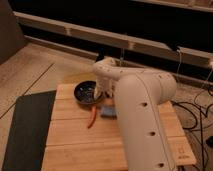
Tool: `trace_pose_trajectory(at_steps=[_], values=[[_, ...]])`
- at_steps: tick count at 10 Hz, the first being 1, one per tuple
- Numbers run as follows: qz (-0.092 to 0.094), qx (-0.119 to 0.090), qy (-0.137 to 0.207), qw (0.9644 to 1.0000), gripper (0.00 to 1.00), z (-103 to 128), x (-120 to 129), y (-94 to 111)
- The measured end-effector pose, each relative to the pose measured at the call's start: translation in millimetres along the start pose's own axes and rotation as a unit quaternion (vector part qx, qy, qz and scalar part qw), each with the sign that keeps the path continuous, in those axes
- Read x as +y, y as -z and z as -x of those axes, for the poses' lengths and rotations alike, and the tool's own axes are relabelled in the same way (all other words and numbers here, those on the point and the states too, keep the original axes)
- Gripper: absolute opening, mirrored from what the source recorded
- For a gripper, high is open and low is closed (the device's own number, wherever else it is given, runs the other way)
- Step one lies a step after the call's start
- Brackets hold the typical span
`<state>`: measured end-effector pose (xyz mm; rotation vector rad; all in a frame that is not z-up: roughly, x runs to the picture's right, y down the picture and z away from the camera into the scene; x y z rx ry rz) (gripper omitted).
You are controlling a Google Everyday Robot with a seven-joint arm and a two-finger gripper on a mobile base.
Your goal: Pick up the ceramic bowl
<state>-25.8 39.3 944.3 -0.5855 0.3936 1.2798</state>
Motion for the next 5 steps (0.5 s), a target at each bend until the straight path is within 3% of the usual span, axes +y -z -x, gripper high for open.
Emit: trace_pose_trajectory(at_steps=[2, 5], values=[[0.003, -0.002, 0.007, 1.0000, 0.65, 2, 15, 5], [0.015, 0.027, -0.003, 0.9995, 0.63, -13, 23, -12]])
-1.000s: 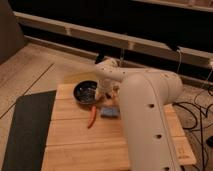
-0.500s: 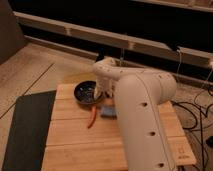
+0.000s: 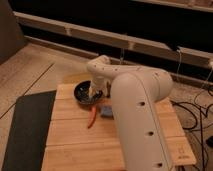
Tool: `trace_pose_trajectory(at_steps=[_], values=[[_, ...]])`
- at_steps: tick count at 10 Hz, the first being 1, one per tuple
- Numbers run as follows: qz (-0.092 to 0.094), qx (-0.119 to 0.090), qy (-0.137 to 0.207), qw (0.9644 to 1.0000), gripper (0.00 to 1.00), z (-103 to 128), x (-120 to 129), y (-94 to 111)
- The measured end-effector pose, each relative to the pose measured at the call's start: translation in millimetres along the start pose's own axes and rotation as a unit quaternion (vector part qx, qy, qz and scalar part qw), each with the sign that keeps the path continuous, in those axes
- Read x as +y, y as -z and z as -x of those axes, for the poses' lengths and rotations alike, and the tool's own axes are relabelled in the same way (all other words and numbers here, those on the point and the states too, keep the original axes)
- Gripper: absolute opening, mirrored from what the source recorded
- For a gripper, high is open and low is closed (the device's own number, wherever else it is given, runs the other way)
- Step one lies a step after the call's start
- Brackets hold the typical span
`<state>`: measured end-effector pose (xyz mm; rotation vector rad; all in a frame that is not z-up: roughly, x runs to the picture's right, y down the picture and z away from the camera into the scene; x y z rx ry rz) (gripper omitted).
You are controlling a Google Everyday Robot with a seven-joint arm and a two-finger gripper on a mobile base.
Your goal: Pick up the ceramic bowl
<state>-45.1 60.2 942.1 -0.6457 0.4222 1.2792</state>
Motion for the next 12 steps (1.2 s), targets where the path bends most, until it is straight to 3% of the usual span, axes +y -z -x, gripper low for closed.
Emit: trace_pose_trajectory(at_steps=[3, 6, 7, 9, 12], values=[[-0.012, 0.010, -0.003, 0.9999, 0.37, 0, -8, -4], [-0.020, 0.000, 0.005, 0.9998, 0.07, 9, -3, 2], [-0.020, -0.001, 0.006, 0.9998, 0.01, 10, -2, 3], [-0.023, -0.007, 0.006, 0.9997, 0.00, 14, 0, 9], [-0.035, -0.045, 0.007, 0.9984, 0.00, 35, -2, 42]])
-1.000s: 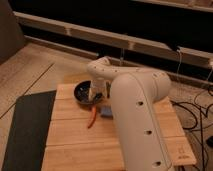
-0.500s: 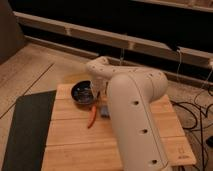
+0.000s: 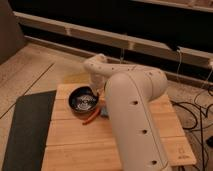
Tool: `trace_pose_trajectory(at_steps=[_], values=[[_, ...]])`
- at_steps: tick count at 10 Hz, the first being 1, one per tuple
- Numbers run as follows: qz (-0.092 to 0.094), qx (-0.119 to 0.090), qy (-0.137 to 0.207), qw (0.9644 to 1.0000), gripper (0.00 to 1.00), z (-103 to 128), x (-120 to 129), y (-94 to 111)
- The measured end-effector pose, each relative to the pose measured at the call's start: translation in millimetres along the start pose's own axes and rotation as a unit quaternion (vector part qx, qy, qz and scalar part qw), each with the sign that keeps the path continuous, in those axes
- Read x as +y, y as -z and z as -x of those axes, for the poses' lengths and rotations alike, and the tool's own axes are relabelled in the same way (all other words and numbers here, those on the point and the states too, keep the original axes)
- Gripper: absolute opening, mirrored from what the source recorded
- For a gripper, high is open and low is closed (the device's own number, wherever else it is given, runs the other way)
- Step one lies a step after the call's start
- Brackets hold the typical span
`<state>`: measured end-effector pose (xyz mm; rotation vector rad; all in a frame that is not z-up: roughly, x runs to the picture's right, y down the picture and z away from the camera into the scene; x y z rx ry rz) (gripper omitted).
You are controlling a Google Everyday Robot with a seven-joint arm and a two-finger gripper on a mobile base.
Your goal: Pick up the ceramic bowl
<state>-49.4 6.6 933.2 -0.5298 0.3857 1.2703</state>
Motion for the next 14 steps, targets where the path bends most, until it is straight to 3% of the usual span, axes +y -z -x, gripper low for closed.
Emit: trace_pose_trajectory(at_steps=[3, 6, 11, 14], values=[[-0.019, -0.041, 0.002, 0.9990, 0.00, 22, -8, 37], [-0.036, -0.069, -0.003, 0.9970, 0.00, 31, -19, 65], [-0.063, -0.121, -0.016, 0.9905, 0.00, 42, -36, 118], [-0.067, -0.127, -0.025, 0.9893, 0.00, 40, -39, 126]])
